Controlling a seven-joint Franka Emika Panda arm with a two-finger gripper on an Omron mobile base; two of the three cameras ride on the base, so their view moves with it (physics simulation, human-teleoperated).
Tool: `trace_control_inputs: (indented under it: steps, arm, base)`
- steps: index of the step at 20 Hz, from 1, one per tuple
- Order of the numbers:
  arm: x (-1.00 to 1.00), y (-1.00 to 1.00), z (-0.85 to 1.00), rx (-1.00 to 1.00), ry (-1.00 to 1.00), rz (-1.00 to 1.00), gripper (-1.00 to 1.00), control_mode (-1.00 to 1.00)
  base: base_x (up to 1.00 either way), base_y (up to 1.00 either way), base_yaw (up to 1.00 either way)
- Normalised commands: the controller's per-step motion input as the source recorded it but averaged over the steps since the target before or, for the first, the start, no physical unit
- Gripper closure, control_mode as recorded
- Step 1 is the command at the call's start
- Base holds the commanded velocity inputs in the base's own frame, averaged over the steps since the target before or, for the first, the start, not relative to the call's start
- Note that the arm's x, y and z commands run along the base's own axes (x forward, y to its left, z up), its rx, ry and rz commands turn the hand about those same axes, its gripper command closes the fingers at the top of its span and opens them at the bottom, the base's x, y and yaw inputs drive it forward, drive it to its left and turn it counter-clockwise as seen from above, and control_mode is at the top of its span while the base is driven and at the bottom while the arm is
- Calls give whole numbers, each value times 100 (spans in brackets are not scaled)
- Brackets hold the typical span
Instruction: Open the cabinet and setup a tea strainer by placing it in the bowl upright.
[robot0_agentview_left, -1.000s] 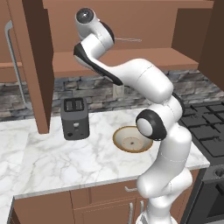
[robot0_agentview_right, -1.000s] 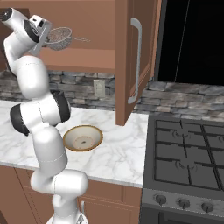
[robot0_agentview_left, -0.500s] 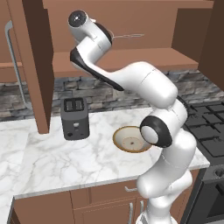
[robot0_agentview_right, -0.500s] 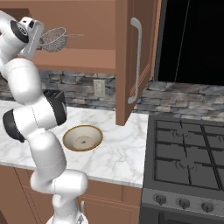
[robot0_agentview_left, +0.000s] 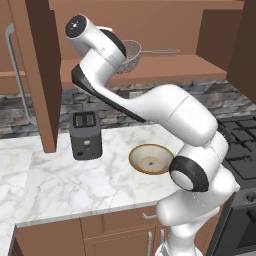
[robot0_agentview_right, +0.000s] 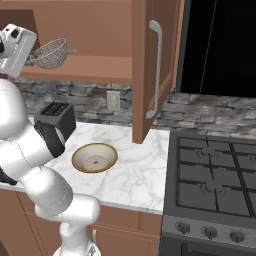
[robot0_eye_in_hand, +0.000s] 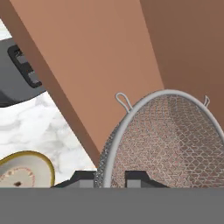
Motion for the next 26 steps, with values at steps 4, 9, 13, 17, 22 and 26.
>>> trace_control_inputs:
  steps: [4,9,13,17,22,26]
  arm:
    - [-100,-9,0,12,0,-23,100,-100]
    - [-100,-23,0,20,7,-6,100,-100]
    - [-100,-51,0,22,3,0,100,-100]
    - [-100,-65,0,22,0,0,100,-100]
    - [-100,-50,-3,18,0,0,100,-100]
    - [-100,-35,-8,12,0,0,100,-100]
  base:
    - [0,0,0]
    - [0,0,0]
    - [0,0,0]
    - [0,0,0]
    - [0,0,0]
    - [0,0,0]
